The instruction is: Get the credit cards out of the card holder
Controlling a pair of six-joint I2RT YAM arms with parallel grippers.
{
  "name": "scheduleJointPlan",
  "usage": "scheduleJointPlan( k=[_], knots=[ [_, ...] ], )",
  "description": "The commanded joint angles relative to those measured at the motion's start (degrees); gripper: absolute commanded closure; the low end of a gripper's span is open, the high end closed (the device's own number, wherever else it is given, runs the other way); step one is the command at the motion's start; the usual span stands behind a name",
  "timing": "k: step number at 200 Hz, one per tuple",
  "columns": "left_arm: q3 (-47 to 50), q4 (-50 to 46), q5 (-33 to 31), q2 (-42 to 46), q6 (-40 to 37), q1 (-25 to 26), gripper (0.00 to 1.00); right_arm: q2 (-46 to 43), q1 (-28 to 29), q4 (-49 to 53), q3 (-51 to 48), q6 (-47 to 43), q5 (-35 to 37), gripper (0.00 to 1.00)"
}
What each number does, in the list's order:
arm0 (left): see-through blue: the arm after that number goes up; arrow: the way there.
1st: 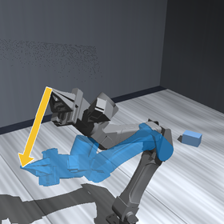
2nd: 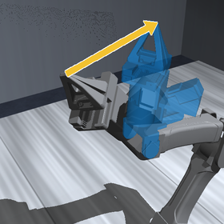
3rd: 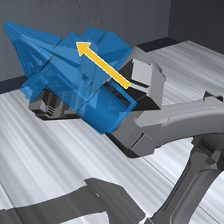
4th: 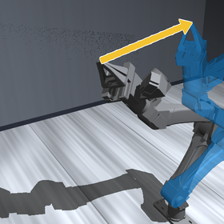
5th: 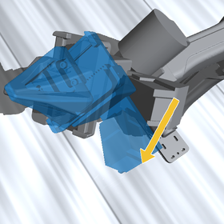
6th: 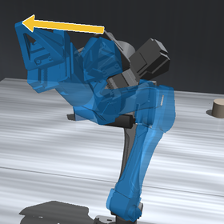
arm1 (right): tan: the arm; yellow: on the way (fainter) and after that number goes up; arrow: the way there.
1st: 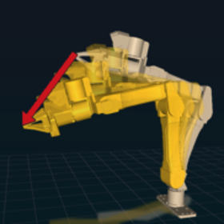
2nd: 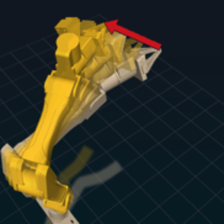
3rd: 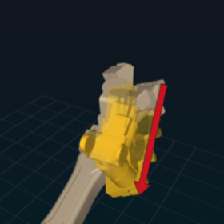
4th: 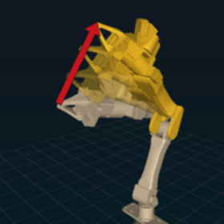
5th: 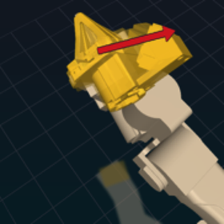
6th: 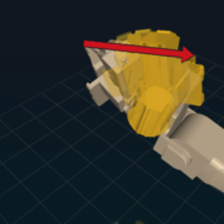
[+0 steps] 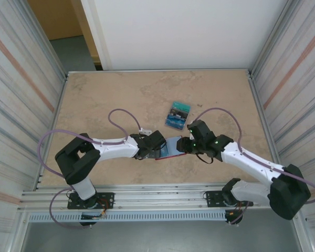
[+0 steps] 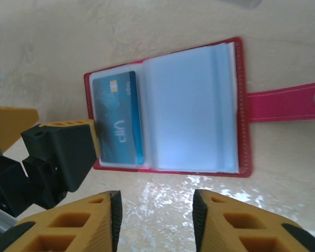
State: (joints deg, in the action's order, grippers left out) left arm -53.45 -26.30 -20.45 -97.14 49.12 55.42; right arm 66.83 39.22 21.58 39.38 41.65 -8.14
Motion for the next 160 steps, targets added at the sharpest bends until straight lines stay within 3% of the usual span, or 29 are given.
scheduleJointPlan(
  k=[1,38,160],
  knots=[
    [1.29,-0.79,0.88,-1.7,-0.08,-0.66,0.01,4.18,-0.58,-3.94,3.03,0.1,-7.33,0.64],
    [1.77,-0.94,0.68,-1.61,0.34,-0.66,0.01,11.04,-0.53,-7.0,5.13,-0.65,-11.69,0.73],
    [2.64,-0.93,0.32,-0.59,0.91,-0.82,0.01,23.91,-2.59,-11.66,7.74,-3.98,-15.26,0.77]
  ],
)
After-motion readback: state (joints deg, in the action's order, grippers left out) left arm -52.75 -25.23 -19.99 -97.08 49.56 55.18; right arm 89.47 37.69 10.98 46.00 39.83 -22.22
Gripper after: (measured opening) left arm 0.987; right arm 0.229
